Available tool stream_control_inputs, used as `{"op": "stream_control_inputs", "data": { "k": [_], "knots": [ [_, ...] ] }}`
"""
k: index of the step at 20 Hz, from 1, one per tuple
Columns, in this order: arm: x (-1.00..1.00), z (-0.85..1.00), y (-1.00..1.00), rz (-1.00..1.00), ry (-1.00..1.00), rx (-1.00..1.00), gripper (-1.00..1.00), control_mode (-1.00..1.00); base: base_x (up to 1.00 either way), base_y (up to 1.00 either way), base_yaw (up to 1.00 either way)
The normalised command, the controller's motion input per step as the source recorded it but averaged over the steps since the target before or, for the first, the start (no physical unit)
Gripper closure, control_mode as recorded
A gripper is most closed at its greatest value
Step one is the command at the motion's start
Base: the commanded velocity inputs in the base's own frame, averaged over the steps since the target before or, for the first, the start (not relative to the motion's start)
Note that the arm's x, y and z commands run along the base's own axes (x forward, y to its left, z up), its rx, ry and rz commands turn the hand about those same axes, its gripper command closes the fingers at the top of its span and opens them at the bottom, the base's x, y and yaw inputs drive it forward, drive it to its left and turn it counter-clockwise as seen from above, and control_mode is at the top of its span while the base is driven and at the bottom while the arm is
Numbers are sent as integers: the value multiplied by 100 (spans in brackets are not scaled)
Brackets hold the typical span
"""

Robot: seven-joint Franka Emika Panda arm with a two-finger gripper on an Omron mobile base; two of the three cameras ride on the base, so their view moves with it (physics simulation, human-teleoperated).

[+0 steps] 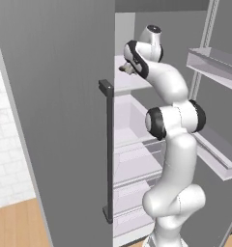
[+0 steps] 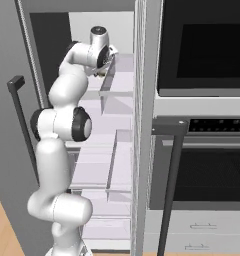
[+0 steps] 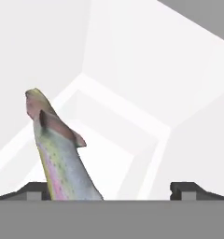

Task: Place one carrot and one fish in each tupperware on the nearby counter, to pack two identical lunches.

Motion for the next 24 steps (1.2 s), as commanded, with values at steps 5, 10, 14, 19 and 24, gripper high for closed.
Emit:
{"op": "stream_control_inputs", "data": {
  "k": [5,10,14,19,24],
  "knots": [
    [5,-58,2,7,7,-3,100,-100,0,0,0],
    [-64,-99,12,5,-4,-5,100,-100,0,0,0],
    [-18,-90,0,0,-36,0,100,-100,0,0,0],
    [-14,-50,0,0,-31,0,100,-100,0,0,0],
    [-82,33,0,0,23,0,100,-100,0,0,0]
  ]
}}
